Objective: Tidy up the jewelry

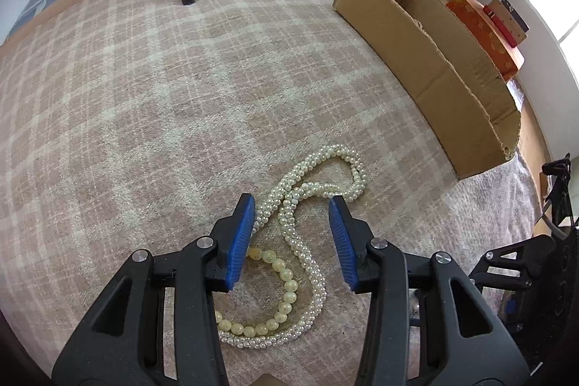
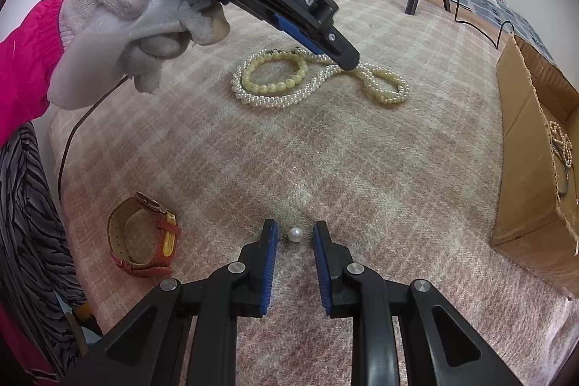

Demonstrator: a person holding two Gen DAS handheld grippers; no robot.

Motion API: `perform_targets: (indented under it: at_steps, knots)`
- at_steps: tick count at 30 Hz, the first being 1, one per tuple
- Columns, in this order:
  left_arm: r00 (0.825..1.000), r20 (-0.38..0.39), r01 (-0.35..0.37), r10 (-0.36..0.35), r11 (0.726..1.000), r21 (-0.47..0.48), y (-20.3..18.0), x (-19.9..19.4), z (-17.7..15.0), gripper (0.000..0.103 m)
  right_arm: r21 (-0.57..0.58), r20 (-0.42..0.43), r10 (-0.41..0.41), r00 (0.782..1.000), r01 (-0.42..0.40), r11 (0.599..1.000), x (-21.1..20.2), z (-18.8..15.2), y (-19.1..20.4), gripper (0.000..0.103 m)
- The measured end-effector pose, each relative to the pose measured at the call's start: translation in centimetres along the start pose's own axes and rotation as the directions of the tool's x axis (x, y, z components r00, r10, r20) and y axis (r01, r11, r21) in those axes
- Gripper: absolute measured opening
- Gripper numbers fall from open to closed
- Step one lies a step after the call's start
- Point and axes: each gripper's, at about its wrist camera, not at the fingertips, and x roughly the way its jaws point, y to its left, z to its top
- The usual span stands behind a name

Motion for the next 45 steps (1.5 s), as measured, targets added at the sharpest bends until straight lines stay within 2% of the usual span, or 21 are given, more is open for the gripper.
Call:
perform_targets:
  at_steps: [4,7,10,15,18,20,23,29,35,38,39,40,45]
  knots:
    - [1.000,-0.015,-0.021,0.021,1.000,0.012,-0.2,0.9,0.1,0.043,0.002,0.001,0.000,1.000,0.000,1.000,0.0,0.0,0.1,0.020]
    - [1.000,-0.022,-0.010,0.010,1.000,0.016,-0.1,1.1,0.0,0.052,-0.008,0.001,-0.006,1.000,0.006,1.000,0.0,-0.1,0.3,0.020]
    - [0.999,-0.022,-0.034,0.034,0.999,0.023,-0.6,1.6,0.2,0.052,-0.007,0.001,-0.010,1.000,0.010,1.000,-0.1,-0.2,0.5,0.019]
    - [0.998,-0.012,-0.068,0.068,0.997,0.038,-1.2,1.9,0.2,0.052,0.002,0.008,-0.012,1.000,0.012,1.000,-0.3,-0.1,0.5,0.009]
    - [0.995,0.002,-0.102,0.102,0.993,0.059,-1.7,1.9,0.1,0.042,-0.001,0.014,-0.015,1.000,0.015,1.000,-0.5,-0.2,0.6,0.009]
    - [0.994,0.009,-0.105,0.105,0.993,0.054,-1.7,1.8,0.2,0.024,-0.005,0.015,-0.018,1.000,0.018,1.000,-0.6,-0.1,0.7,0.009]
    - [0.994,0.021,-0.103,0.103,0.994,0.035,-1.2,1.3,0.2,0.017,-0.009,0.019,-0.018,1.000,0.019,1.000,-0.8,0.0,0.9,0.009]
    - [0.994,0.057,-0.091,0.091,0.996,0.007,-0.6,-0.1,0.2,0.015,-0.018,0.033,-0.030,0.999,0.031,0.999,-1.3,0.2,1.3,0.009]
    - [0.993,0.115,-0.031,0.037,0.998,-0.052,-0.1,-3.1,0.7,0.013,-0.009,0.048,-0.040,0.998,0.040,0.999,-2.1,0.2,1.5,0.008]
    - [0.988,0.154,-0.018,0.026,0.998,-0.057,-0.2,-4.7,0.9,0.011,-0.008,0.060,-0.045,0.997,0.045,0.999,-2.7,0.3,1.5,0.008]
    - [0.986,0.167,-0.011,0.021,0.998,-0.060,-0.3,-5.4,0.9,0.008,-0.007,0.065,-0.045,0.997,0.046,0.999,-2.9,0.3,1.5,0.008]
    - [0.983,0.181,-0.006,0.018,0.998,-0.064,-0.3,-6.0,0.9,0.000,-0.007,0.072,-0.047,0.996,0.048,0.999,-3.2,0.3,1.6,0.008]
    - [0.970,0.244,0.023,-0.004,0.997,-0.075,-0.1,-8.8,1.2,0.000,-0.004,0.099,-0.055,0.994,0.056,0.998,-4.5,0.3,1.8,0.008]
